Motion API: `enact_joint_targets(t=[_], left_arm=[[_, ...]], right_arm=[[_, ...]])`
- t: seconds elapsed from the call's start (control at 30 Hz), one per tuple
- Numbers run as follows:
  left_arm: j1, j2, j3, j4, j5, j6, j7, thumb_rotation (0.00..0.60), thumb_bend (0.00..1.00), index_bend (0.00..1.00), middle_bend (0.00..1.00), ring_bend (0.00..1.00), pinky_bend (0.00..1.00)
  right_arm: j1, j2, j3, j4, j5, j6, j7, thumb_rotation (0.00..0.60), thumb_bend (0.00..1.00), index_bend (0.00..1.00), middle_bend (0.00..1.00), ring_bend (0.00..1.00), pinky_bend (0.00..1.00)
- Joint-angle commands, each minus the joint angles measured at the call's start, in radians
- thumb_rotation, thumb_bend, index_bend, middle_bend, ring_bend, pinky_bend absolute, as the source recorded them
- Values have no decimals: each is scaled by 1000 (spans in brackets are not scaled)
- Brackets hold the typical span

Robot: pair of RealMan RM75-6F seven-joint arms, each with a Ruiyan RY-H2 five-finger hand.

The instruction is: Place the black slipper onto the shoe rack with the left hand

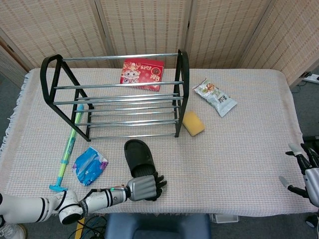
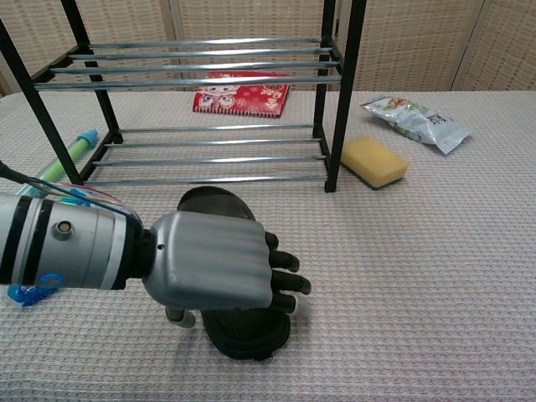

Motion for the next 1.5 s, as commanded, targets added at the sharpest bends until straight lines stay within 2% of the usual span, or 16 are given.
enact_joint_targets(t=[0.03,0.27,0.43,0.77,1.27,1.37,1.5], left_arm=[[-5,5,6,4,-11,9,4,600,176,146,115,137,296],[-24,6,22,17,-39,18,-4,600,176,150,115,137,295],[-36,1,30,32,-25,39,-52,600,176,194,120,138,295],[-64,-26,67,90,59,74,-194,600,176,335,294,256,295],[-80,-44,102,135,134,138,-322,600,177,527,521,413,297],[-80,-49,112,149,161,161,-344,600,182,563,557,443,321],[-76,-53,120,163,187,194,-361,600,193,589,586,470,400]], right_arm=[[-1,0,1,1,2,0,0,600,238,38,266,96,145],[-2,0,2,0,3,1,1,600,238,38,266,97,145],[-4,1,2,-2,2,3,-2,600,238,38,266,97,145],[-11,2,3,0,4,10,2,600,237,38,266,97,145],[-16,-3,6,9,6,16,6,600,238,38,266,97,145],[-16,-3,6,9,8,14,6,600,238,38,266,97,145],[-17,-4,7,7,6,17,3,600,238,38,266,97,145]])
